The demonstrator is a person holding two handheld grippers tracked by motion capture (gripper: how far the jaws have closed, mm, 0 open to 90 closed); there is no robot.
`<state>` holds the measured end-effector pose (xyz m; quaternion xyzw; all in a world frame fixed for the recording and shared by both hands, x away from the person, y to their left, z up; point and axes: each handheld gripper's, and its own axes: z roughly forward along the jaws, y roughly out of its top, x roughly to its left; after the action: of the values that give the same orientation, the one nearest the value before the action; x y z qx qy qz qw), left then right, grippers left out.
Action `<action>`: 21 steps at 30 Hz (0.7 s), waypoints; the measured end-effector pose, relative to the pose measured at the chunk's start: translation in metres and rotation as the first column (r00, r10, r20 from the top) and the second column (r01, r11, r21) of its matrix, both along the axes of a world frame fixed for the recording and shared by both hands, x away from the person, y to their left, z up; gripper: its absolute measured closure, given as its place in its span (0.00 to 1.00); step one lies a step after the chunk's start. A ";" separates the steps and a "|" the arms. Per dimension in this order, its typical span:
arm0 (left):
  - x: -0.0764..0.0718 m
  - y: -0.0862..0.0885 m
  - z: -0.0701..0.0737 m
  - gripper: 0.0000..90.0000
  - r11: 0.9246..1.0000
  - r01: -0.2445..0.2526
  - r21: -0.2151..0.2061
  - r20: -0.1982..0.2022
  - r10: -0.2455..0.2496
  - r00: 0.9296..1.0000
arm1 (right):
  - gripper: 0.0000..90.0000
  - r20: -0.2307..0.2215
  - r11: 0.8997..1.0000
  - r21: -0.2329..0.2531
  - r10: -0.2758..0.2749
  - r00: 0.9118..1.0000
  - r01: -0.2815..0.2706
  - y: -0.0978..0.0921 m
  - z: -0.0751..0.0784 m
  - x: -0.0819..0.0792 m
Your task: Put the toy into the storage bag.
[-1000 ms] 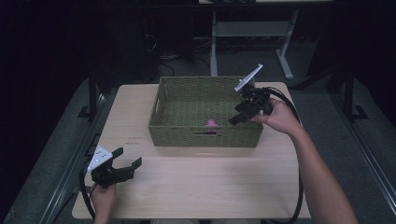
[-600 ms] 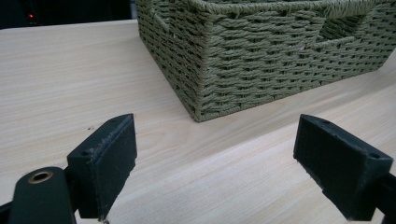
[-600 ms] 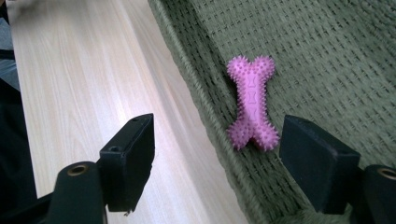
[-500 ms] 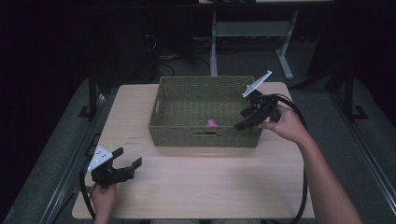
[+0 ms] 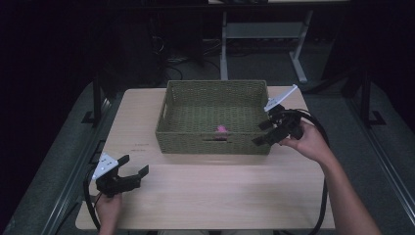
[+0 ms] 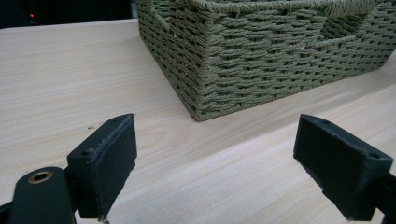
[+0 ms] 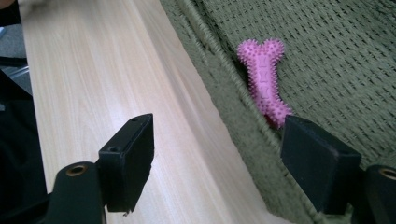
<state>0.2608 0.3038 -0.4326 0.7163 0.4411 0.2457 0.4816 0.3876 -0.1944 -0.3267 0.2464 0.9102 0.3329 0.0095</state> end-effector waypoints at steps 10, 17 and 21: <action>0.000 -0.001 0.000 0.14 1.000 0.001 0.001 0.000 -0.001 1.000 | 0.28 -0.010 1.000 0.011 -0.013 1.000 0.014 -0.009 -0.013 -0.017; 0.000 -0.001 0.000 0.14 1.000 0.002 0.003 -0.003 -0.002 1.000 | 0.28 -0.013 1.000 0.019 -0.019 1.000 0.020 -0.016 -0.027 -0.029; 0.000 -0.001 0.000 0.14 1.000 0.002 0.004 -0.002 -0.002 1.000 | 0.28 -0.025 0.999 0.025 -0.026 0.999 0.026 -0.021 -0.035 -0.034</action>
<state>0.2604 0.3027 -0.4330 0.7180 0.4403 0.2454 0.4799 0.3537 -0.2152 -0.3614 0.2624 0.9027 0.3410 -0.0005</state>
